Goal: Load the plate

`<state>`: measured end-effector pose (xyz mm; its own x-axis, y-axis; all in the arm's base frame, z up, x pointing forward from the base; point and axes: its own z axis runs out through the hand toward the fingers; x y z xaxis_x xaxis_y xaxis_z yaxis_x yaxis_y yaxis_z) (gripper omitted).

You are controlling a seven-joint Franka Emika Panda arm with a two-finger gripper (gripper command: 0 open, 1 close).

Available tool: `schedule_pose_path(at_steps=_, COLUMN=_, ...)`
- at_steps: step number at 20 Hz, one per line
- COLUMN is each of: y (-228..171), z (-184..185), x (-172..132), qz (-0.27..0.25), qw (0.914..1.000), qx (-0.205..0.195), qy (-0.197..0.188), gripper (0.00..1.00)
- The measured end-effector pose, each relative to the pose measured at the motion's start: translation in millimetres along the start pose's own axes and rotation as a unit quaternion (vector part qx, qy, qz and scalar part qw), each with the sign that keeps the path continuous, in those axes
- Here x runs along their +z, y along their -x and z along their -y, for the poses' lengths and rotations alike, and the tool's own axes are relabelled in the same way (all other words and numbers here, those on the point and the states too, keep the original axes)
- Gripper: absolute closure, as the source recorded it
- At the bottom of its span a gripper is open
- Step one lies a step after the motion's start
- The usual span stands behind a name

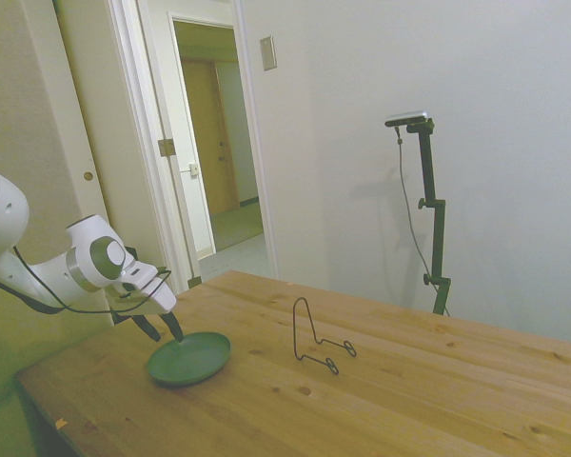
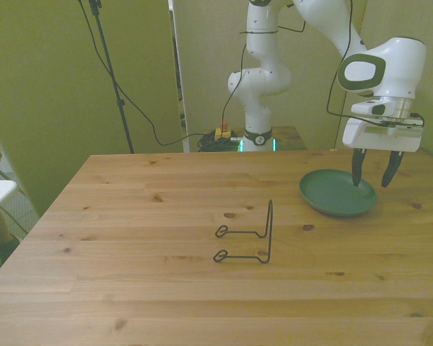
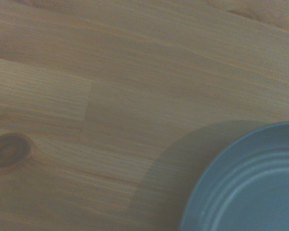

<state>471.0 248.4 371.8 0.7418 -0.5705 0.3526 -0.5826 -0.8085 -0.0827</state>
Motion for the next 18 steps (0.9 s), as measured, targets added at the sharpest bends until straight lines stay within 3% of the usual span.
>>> schedule_pose_path(at_steps=10, y=4.4, z=4.1, x=18.8, qz=0.012, qw=0.9999, qx=0.008, qy=0.000, gripper=0.00)
schedule_pose_path(at_steps=18, y=4.9, z=2.7, x=25.6, qz=-0.005, qw=0.9995, qx=0.006, qy=0.030, gripper=0.00)
